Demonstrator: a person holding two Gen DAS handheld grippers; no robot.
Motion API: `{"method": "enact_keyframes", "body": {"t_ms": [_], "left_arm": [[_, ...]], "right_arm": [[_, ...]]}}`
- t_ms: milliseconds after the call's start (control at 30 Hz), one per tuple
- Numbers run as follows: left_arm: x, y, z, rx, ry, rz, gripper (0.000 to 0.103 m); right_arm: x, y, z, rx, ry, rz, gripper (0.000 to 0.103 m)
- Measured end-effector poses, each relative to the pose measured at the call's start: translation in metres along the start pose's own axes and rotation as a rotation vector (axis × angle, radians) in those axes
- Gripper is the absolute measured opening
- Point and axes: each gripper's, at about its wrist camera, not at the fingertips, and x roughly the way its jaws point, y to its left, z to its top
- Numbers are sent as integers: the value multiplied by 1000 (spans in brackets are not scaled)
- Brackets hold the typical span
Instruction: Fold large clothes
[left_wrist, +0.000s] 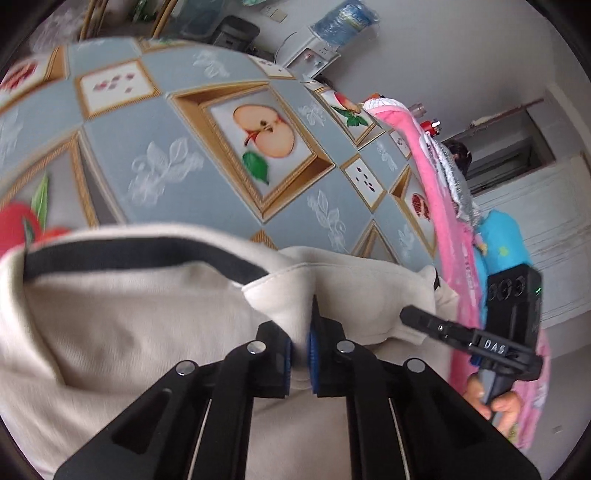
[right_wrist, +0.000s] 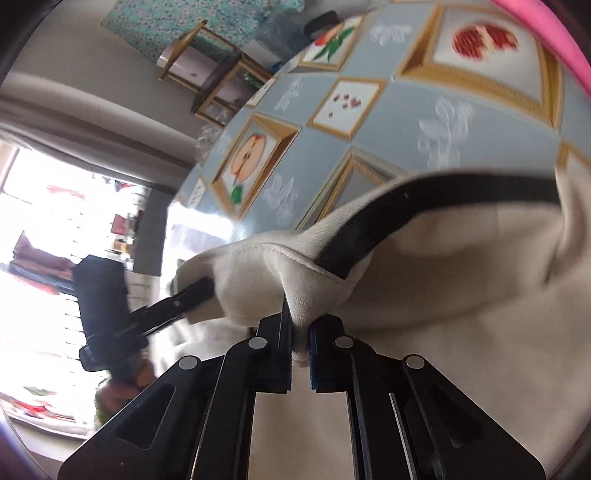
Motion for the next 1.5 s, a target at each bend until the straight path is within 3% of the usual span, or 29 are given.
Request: {"method": "enact_keyframes", "body": {"t_ms": [100,333,467,533,600,633,733,800,867,933,1033,1167,1300,1400,1500], "left_arm": [[4,-3,0,48,8,32,7],[1,-7,-22,198,23,101,12],[5,-12,-21,206,17,122,12],[6,-13,-22,211,21,132,12],[5,-14,-22,207,24,136,12],[5,-14,-22,207,24,138,12],[4,-15,-24,216,20,146,12],[4,-16,-24,220,14,151,12],[4,-16,-25,214,7,150,12],[4,-14,-25,196,-1,142,12],[1,-10,-26,172,-13,125,13],[-10,-6,-26,183,-31,160,22],[-37,1,-24,200,-88,193,24],[-56,-9,-21,248,-174,274,23],[-61,-24,-13,270,-195,221,23]], "right_arm": [[10,2,7,-58,15,-52,7],[-3,-16,-6,-213,71,-69,9],[2,-14,-7,-219,63,-93,12],[1,-10,-7,-196,53,-123,24],[-13,-5,-13,-212,7,-221,52],[-22,-2,-17,-221,-29,-274,54],[-60,2,-26,-216,-160,-378,54],[-84,11,-31,-228,-246,-395,39],[-85,31,-37,-288,-268,-355,29],[-67,54,-43,-386,-230,-302,22],[-19,83,-54,-527,-137,-300,10],[32,83,-51,-580,-48,-375,6],[32,80,-53,-554,-9,-340,6],[31,80,-53,-565,7,-335,6],[35,81,-52,-552,16,-321,6]]}}
